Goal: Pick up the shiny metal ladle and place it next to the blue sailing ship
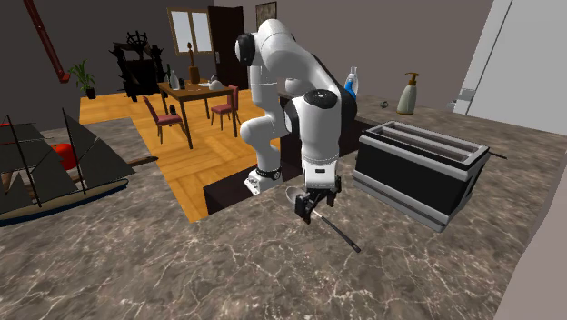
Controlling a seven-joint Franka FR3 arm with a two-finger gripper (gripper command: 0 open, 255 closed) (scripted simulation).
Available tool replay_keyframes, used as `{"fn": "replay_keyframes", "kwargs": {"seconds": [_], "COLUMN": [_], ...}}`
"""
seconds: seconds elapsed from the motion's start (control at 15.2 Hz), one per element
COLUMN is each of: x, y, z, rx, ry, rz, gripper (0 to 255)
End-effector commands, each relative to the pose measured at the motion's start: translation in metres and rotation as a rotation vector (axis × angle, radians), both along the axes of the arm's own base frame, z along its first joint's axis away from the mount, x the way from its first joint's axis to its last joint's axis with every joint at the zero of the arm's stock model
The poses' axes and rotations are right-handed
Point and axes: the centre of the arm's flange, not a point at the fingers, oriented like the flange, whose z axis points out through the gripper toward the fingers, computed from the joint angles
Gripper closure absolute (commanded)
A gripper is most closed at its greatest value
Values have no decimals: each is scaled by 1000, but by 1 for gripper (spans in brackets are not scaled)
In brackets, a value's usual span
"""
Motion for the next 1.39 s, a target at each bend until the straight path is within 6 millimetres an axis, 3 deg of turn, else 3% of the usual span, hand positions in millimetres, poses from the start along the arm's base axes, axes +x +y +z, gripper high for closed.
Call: {"fn": "replay_keyframes", "kwargs": {"seconds": [0.0, 0.46, 0.53, 1.12, 1.32], "x": [0, 0, 0, 0, 0], "y": [0, 0, 0, 0, 0], "z": [-8, -8, -8, -8, 8], "rx": [0, 0, 0, 0, 0], "ry": [-1, 0, 0, -1, -1], "rz": [0, 0, 0, 0, 0], "gripper": [0, 0, 255, 255, 255]}}
